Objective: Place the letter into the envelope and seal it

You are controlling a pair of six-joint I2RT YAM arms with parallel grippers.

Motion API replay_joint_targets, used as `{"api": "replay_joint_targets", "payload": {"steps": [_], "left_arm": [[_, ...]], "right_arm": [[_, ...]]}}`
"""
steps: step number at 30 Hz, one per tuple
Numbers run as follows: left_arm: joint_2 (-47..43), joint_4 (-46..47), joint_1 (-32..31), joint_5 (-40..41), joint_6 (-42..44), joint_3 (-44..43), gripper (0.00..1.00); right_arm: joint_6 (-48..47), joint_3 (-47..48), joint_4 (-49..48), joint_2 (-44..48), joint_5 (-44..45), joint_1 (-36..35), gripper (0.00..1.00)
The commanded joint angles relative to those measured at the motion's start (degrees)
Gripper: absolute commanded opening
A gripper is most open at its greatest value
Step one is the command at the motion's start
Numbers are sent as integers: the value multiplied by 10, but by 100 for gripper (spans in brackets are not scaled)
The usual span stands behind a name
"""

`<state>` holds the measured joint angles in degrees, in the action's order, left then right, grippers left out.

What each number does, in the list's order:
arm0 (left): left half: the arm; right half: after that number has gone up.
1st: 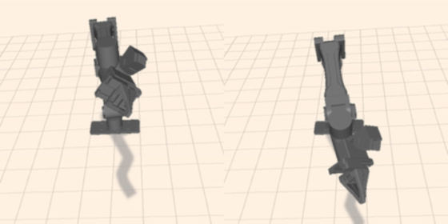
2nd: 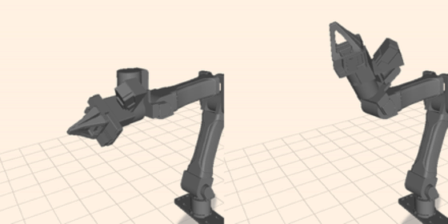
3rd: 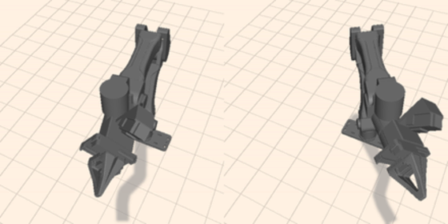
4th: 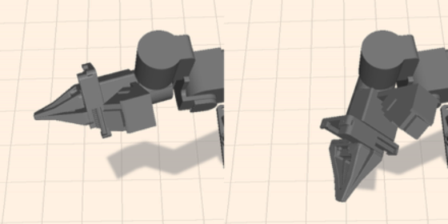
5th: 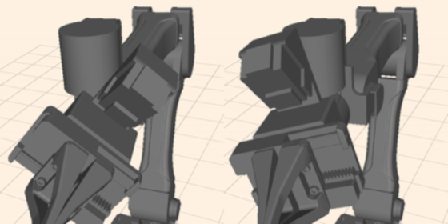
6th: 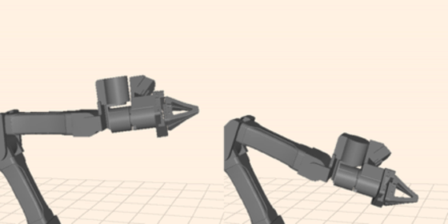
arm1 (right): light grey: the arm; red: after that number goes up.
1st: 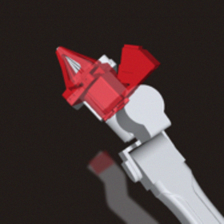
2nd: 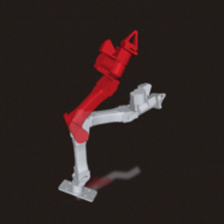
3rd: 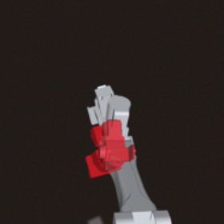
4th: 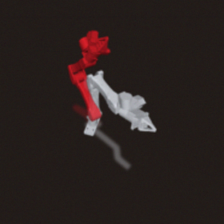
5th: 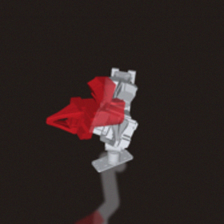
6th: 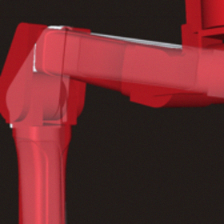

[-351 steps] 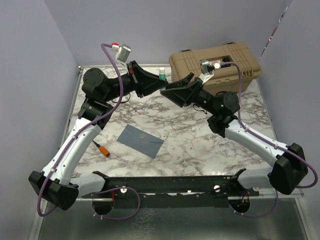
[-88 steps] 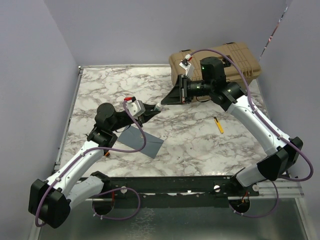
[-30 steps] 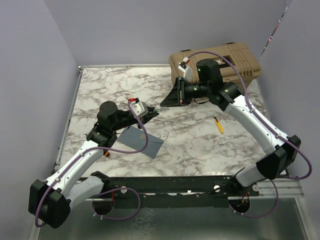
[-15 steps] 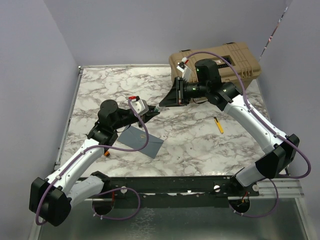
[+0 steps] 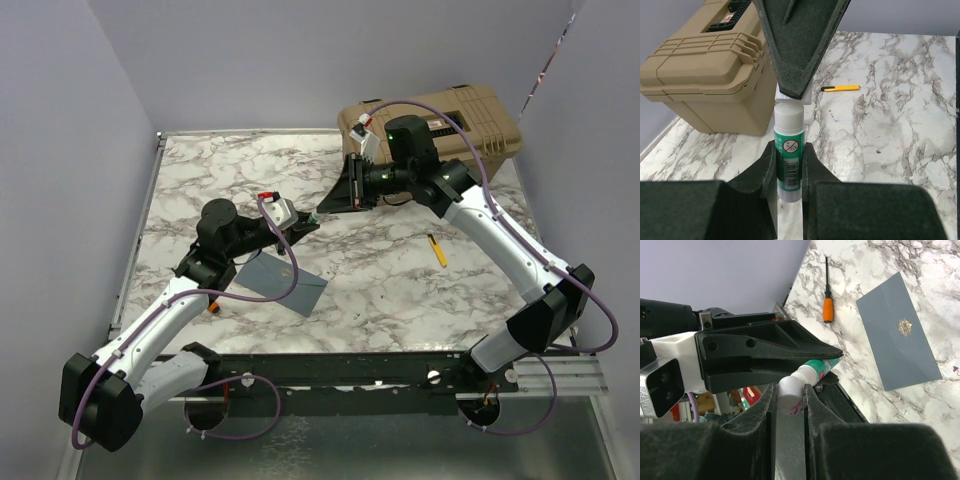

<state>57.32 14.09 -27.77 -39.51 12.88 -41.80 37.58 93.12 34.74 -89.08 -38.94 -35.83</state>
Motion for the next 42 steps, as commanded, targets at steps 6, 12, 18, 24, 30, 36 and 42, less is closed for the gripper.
{"api": "replay_joint_targets", "payload": {"steps": [6,12,18,24,30,36,42], "left_arm": [[-3,4,-6,3,17,-14,0],[-12,-2,-6,10,20,-6,0],[-13,-2,-6,9,19,-6,0],[-11,-2,-6,10,18,-10,0],[-8,-1,-7,4,14,-14,0],[-6,0,-7,2,13,-17,0],[-4,2,-8,0,12,-19,0]], "right_arm": [[-12,33,20,6,34,-16,0],[-7,41,33,25,76,-15,0],[-15,44,64,26,103,-16,0],[-22,43,75,18,90,-16,0],[-20,37,60,9,64,-16,0],[-18,30,50,1,54,-18,0],[-17,24,45,-1,53,-20,0]]}}
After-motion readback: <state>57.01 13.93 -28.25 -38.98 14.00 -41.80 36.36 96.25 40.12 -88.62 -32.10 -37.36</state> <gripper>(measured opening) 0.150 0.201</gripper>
